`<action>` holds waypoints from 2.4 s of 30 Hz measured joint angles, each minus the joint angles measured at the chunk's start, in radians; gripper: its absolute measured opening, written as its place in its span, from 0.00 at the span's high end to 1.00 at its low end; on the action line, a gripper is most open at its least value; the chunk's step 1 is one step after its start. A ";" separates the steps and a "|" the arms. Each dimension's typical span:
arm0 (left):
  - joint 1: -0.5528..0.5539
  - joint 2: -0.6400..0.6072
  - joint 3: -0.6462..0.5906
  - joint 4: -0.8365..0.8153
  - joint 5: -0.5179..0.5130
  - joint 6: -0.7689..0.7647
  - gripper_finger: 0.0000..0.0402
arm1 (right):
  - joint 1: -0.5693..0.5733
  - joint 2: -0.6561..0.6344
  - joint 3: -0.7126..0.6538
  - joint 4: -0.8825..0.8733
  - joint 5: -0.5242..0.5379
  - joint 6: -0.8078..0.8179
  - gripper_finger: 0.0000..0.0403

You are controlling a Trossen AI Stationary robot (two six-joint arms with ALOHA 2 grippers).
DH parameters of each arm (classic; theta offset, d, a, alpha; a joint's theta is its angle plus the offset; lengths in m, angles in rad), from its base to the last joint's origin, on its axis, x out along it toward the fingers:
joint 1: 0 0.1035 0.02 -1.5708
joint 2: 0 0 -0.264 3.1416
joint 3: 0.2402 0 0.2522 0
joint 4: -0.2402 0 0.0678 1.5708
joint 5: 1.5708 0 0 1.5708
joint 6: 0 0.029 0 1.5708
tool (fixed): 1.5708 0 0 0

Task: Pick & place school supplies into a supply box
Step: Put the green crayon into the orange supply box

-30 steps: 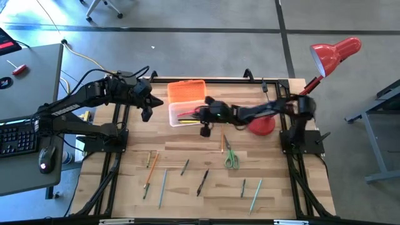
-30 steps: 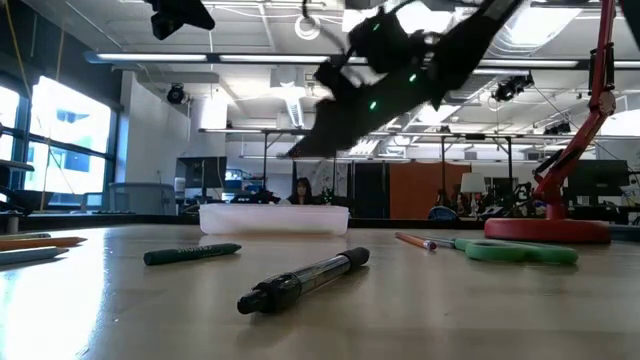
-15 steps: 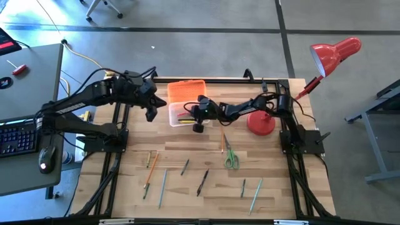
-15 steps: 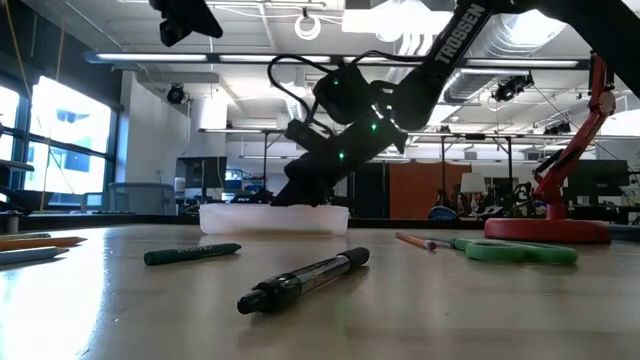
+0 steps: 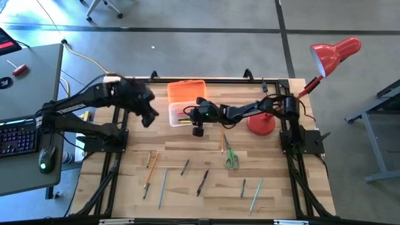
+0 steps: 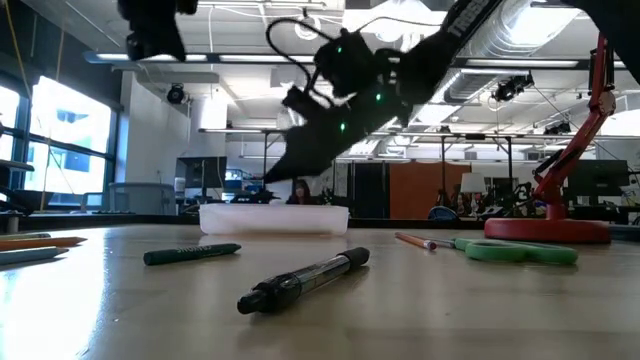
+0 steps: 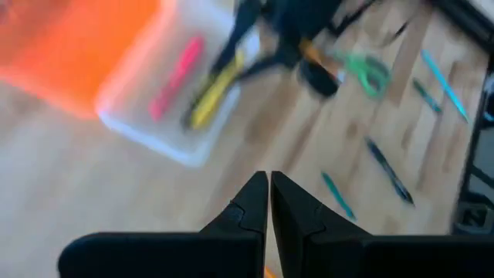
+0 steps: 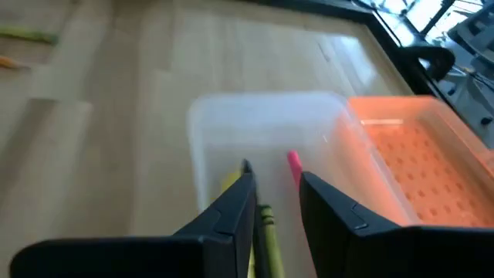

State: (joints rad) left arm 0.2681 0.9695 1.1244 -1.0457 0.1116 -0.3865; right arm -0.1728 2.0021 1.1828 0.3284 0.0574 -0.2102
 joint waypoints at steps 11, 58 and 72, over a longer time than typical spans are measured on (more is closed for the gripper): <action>-0.707 0.009 -0.247 0.047 -0.491 -0.756 0.87 | 0.050 -0.139 0.000 -0.179 0.002 0.000 0.79; -1.122 0.617 -0.375 0.079 -0.668 -1.674 0.66 | 0.051 -0.142 0.000 -0.272 -0.001 0.079 0.79; -1.124 0.850 -0.364 0.171 -0.737 -1.905 0.82 | 0.051 -0.142 0.000 -0.272 -0.004 0.108 0.79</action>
State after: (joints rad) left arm -0.8557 1.8194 0.7601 -0.8743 -0.6251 -2.2919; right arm -0.1213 1.8599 1.1828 0.0566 0.0530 -0.1022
